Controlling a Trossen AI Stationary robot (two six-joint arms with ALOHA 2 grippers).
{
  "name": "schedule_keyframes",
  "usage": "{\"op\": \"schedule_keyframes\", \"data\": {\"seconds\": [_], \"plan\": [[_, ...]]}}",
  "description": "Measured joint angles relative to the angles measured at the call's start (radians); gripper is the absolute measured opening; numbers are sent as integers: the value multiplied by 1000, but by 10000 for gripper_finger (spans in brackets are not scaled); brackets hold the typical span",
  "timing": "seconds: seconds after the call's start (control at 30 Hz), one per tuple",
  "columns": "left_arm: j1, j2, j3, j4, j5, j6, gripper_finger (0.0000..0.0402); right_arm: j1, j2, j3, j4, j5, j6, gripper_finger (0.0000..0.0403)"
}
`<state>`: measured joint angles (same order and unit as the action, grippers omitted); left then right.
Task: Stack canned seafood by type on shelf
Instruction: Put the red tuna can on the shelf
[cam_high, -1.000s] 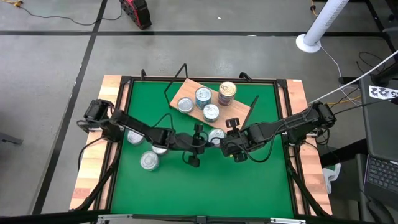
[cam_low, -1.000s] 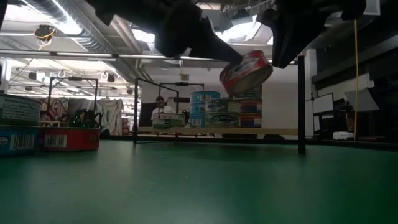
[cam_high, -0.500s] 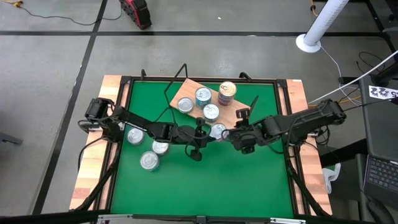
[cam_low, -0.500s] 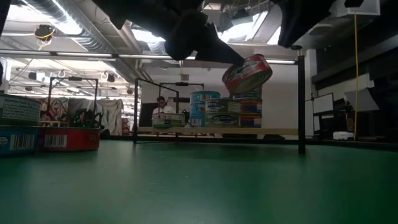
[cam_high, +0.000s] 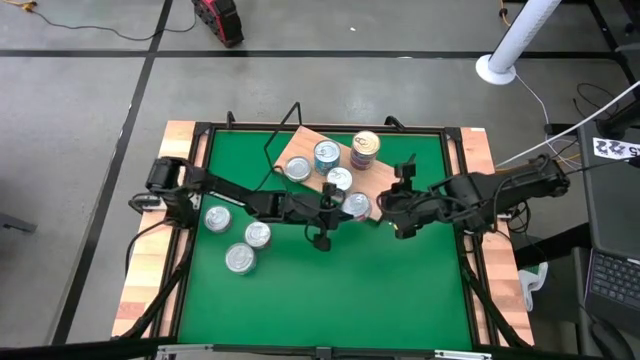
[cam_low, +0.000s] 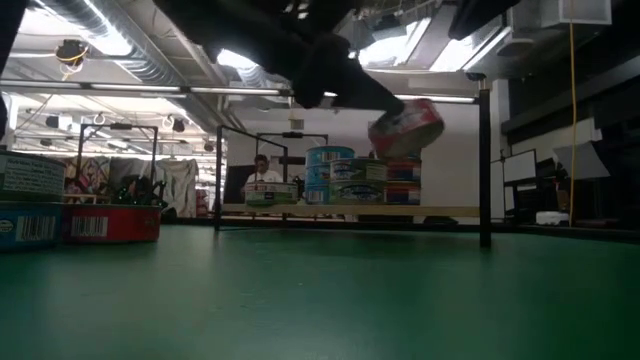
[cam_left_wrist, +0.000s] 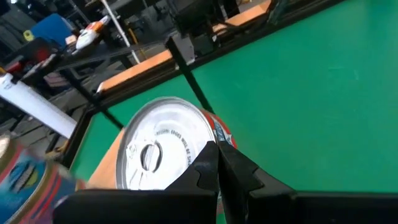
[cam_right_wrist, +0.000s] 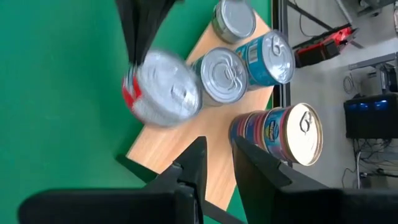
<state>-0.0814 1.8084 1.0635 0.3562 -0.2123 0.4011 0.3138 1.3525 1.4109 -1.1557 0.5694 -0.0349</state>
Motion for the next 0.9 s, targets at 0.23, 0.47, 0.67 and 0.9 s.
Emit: {"op": "schedule_keyframes", "data": {"seconds": [0.23, 0.47, 0.67, 0.9], "plan": [[32, 117, 107, -13, 27, 55, 0, 0, -11, 0, 11, -5, 3, 79], [87, 174, 154, -37, 25, 38, 0, 0, -11, 0, 12, -19, 3, 79], [112, 202, 154, -20, 57, 27, 0, 0, -11, 0, 13, -20, 3, 79], [115, 222, 154, -24, 60, 56, 2, 0, -11, 0, 15, -28, 3, 79]]}}
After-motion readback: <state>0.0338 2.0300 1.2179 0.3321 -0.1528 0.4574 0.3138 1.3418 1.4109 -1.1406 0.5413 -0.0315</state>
